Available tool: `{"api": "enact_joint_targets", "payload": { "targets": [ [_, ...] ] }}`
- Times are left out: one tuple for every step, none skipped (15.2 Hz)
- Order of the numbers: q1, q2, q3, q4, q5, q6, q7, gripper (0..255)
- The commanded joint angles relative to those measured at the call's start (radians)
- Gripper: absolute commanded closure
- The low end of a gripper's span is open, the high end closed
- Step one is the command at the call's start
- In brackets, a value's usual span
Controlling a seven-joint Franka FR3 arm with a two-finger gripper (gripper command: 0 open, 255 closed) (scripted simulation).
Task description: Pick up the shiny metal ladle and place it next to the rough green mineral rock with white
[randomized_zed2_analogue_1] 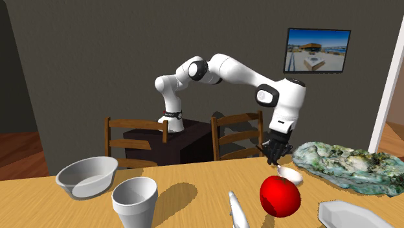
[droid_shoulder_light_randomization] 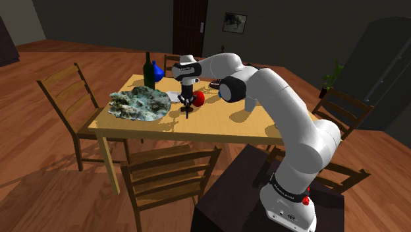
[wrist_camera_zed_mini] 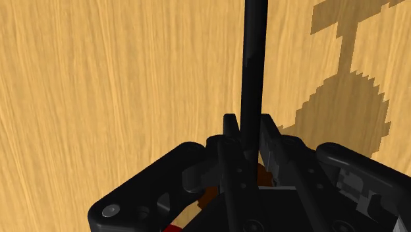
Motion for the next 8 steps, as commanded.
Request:
{"api": "enact_joint_targets", "payload": {
  "targets": [
    [-0.005, 0.025, 0.002, 0.017, 0.002, 0.009, -0.001, 255],
    [-0.005, 0.033, 0.003, 0.019, 0.002, 0.016, -0.001, 255],
    [-0.006, 0.042, 0.004, 0.02, 0.003, 0.022, 0.0, 255],
    [-0.006, 0.051, 0.005, 0.023, 0.004, 0.029, 0.0, 255],
    [-0.007, 0.06, 0.005, 0.026, 0.005, 0.035, 0.0, 255],
    [-0.008, 0.068, 0.006, 0.028, 0.005, 0.041, 0.0, 255],
    [-0.009, 0.078, 0.007, 0.032, 0.006, 0.047, 0.0, 255],
    [-0.01, 0.088, 0.008, 0.038, 0.007, 0.052, 0.001, 255]
  ]
}}
